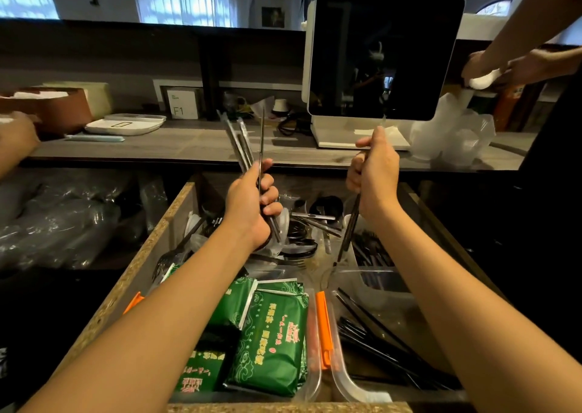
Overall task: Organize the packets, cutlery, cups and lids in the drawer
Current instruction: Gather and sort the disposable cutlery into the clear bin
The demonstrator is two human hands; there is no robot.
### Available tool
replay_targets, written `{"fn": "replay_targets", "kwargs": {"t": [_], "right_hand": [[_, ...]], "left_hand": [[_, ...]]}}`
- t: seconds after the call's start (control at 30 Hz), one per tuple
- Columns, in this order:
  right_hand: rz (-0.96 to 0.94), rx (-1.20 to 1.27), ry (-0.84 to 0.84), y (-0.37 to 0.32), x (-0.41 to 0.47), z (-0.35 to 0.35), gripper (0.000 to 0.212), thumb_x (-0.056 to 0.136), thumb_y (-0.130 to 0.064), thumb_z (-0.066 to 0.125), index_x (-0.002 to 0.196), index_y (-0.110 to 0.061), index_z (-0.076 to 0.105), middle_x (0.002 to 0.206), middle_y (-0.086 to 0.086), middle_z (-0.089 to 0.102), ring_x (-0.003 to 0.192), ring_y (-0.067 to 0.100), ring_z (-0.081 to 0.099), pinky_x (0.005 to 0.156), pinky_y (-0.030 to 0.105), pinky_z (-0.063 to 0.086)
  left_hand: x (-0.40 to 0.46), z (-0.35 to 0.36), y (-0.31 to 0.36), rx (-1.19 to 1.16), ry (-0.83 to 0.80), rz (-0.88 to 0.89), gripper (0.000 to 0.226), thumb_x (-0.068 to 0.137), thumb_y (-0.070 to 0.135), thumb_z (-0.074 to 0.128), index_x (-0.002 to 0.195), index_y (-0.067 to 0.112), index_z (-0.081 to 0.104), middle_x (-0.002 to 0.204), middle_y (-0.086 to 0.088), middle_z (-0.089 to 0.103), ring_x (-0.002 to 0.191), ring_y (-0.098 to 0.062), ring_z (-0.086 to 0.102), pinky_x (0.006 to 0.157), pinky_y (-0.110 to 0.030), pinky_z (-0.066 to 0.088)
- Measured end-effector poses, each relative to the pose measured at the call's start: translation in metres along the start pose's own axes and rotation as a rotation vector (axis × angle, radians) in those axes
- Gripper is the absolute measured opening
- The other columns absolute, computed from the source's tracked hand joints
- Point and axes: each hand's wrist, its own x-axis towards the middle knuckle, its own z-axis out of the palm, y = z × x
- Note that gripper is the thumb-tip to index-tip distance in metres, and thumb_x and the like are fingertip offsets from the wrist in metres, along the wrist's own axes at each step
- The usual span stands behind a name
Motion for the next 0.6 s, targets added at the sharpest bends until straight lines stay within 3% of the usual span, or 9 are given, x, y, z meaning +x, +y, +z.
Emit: {"fn": "replay_targets", "kwargs": {"t": [0.1, 0.17, 0.27, 0.37, 0.47, 0.53, 0.6], "right_hand": [[0.195, 0.180, -0.054, -0.003, 0.000, 0.001, 0.018, 0.102, -0.029, 0.047, 0.093, -0.014, 0.049, 0.053, -0.005, 0.032, 0.043, 0.009, 0.026, 0.039, 0.022, 0.019], [0.289, 0.307, -0.055, -0.001, 0.000, 0.000, 0.013, 0.100, -0.022, 0.049, 0.090, -0.014, 0.047, 0.051, -0.005, 0.034, 0.041, 0.007, 0.027, 0.037, 0.019, 0.019], [0.334, 0.445, -0.044, 0.000, 0.000, -0.003, 0.014, 0.102, -0.023, 0.045, 0.094, -0.013, 0.051, 0.052, -0.006, 0.035, 0.041, 0.006, 0.027, 0.037, 0.017, 0.021], [0.248, 0.302, -0.007, 0.000, -0.003, -0.001, 0.013, 0.102, -0.021, 0.045, 0.098, -0.012, 0.053, 0.054, -0.005, 0.040, 0.044, 0.007, 0.034, 0.040, 0.019, 0.028], [0.162, 0.081, 0.037, 0.013, -0.008, 0.003, 0.013, 0.100, -0.019, 0.047, 0.096, -0.015, 0.059, 0.062, -0.004, 0.053, 0.054, 0.008, 0.047, 0.050, 0.022, 0.038], [0.198, 0.076, 0.060, 0.022, -0.011, 0.003, 0.013, 0.099, -0.019, 0.048, 0.093, -0.017, 0.060, 0.066, -0.005, 0.056, 0.059, 0.007, 0.049, 0.056, 0.023, 0.040], [0.241, 0.089, 0.081, 0.028, -0.014, 0.004, 0.015, 0.097, -0.019, 0.048, 0.086, -0.018, 0.059, 0.066, -0.005, 0.053, 0.061, 0.008, 0.047, 0.058, 0.024, 0.038]], "left_hand": [[-0.006, 0.000, -0.006, 0.159, -0.035, -0.064, 0.034, 0.098, 0.049, 0.055, 0.081, 0.019, 0.058, 0.052, 0.008, 0.032, 0.041, -0.005, 0.025, 0.034, -0.017, 0.019], [-0.010, 0.000, -0.014, 0.332, -0.066, -0.087, 0.032, 0.098, 0.041, 0.059, 0.076, 0.019, 0.052, 0.050, 0.009, 0.033, 0.043, -0.006, 0.028, 0.036, -0.018, 0.023], [-0.016, 0.004, -0.027, 0.487, -0.080, -0.112, 0.029, 0.103, 0.033, 0.052, 0.078, 0.017, 0.053, 0.053, 0.007, 0.046, 0.053, -0.010, 0.051, 0.042, -0.020, 0.039], [-0.024, 0.010, -0.036, 0.528, -0.138, -0.181, 0.029, 0.106, 0.028, 0.047, 0.096, 0.007, 0.064, 0.079, -0.007, 0.067, 0.071, -0.017, 0.068, 0.050, -0.025, 0.053], [-0.027, 0.012, -0.041, 0.512, -0.190, -0.279, 0.036, 0.107, 0.023, 0.045, 0.119, -0.007, 0.061, 0.110, -0.027, 0.069, 0.089, -0.030, 0.070, 0.060, -0.032, 0.060], [-0.030, 0.012, -0.041, 0.563, -0.231, -0.312, 0.038, 0.107, 0.023, 0.045, 0.125, -0.008, 0.059, 0.110, -0.030, 0.065, 0.090, -0.033, 0.066, 0.059, -0.031, 0.059], [-0.033, 0.013, -0.041, 0.635, -0.274, -0.310, 0.039, 0.107, 0.026, 0.046, 0.124, -0.006, 0.059, 0.100, -0.021, 0.063, 0.080, -0.029, 0.064, 0.052, -0.025, 0.050]]}}
